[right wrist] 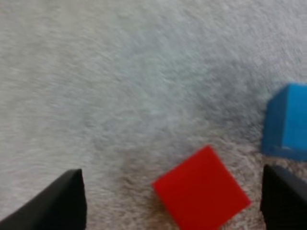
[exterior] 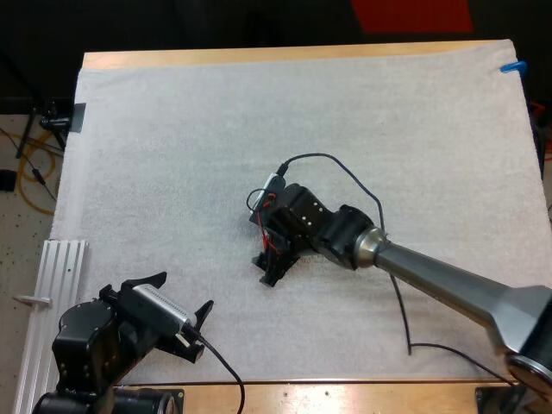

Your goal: Stack red cube on blue cube

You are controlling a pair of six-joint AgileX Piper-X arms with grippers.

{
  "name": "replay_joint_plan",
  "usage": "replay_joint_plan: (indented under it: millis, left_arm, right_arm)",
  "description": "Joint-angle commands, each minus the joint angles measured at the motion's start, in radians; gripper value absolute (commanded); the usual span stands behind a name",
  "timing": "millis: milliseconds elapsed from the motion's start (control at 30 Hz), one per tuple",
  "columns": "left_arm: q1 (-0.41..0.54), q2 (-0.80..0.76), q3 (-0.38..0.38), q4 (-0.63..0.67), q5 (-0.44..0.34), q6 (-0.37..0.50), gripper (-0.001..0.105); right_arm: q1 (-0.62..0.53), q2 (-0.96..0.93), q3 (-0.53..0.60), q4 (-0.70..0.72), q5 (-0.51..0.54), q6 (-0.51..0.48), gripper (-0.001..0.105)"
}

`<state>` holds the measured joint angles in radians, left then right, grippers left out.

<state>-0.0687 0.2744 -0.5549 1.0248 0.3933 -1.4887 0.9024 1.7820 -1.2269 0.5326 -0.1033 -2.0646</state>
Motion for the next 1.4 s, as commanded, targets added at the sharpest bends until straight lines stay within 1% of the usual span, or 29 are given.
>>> replay_joint_plan:
  millis: [0,33,100,200,333,433,467,500,533,600,667,700,767,867,1033,1167,1267,1367]
  left_arm:
    - [-0.003,0.0,-0.011,0.003,0.008,0.005,0.076]
    - [-0.003,0.0,-0.011,0.003,0.008,0.005,0.076]
    - [-0.003,0.0,-0.011,0.003,0.008,0.005,0.076]
    - [-0.003,0.0,-0.011,0.003,0.008,0.005,0.076]
    - [-0.003,0.0,-0.011,0.003,0.008,0.005,0.076]
    - [-0.003,0.0,-0.011,0.003,0.008,0.005,0.076]
    - [-0.003,0.0,-0.011,0.003,0.008,0.005,0.076]
    - [-0.003,0.0,-0.011,0.003,0.008,0.005,0.076]
    - [-0.003,0.0,-0.011,0.003,0.008,0.005,0.076]
    - [-0.003,0.0,-0.011,0.003,0.008,0.005,0.076]
    - [-0.003,0.0,-0.011,0.003,0.008,0.005,0.076]
    - [-0.003,0.0,-0.011,0.003,0.008,0.005,0.076]
    - [-0.003,0.0,-0.011,0.003,0.008,0.005,0.076]
    - [-0.003,0.0,-0.011,0.003,0.008,0.005,0.076]
    - [-0.003,0.0,-0.011,0.003,0.008,0.005,0.076]
    - [-0.003,0.0,-0.011,0.003,0.008,0.005,0.076]
    - [-0.003,0.0,-0.011,0.003,0.008,0.005,0.076]
    - [-0.003,0.0,-0.011,0.003,0.008,0.005,0.076]
  right_arm:
    - [0.0,0.015,-0.006,-0.005,0.016,0.011,0.071]
    - [0.0,0.023,-0.006,-0.007,0.019,0.017,0.071]
    - [0.0,0.057,-0.006,-0.041,0.057,0.048,0.071]
    - [0.0,0.08,-0.006,-0.086,0.078,0.069,0.071]
    - [0.0,0.102,-0.008,-0.086,0.112,0.079,0.071]
    - [-0.003,0.112,-0.008,-0.086,0.116,0.089,0.071]
    - [-0.003,0.112,-0.008,-0.086,0.118,0.091,0.067]
    - [-0.003,0.112,-0.008,-0.086,0.122,0.094,0.061]
    - [-0.003,0.112,-0.008,-0.086,0.122,0.094,0.057]
    - [-0.003,0.112,-0.008,-0.086,0.122,0.101,0.041]
    - [-0.003,0.112,-0.008,-0.083,0.122,0.11,0.031]
    - [-0.003,0.112,-0.008,-0.083,0.12,0.116,0.027]
    - [-0.003,0.112,-0.008,-0.081,0.12,0.116,0.025]
    - [-0.003,0.104,-0.012,-0.081,0.123,0.116,0.025]
    - [-0.003,0.06,-0.05,-0.024,0.13,0.112,0.025]
    - [-0.003,0.01,-0.11,0.03,0.155,0.105,0.025]
    - [-0.003,0.009,-0.16,0.071,0.18,0.099,0.025]
    - [-0.012,0.018,-0.192,0.055,0.181,0.077,0.025]
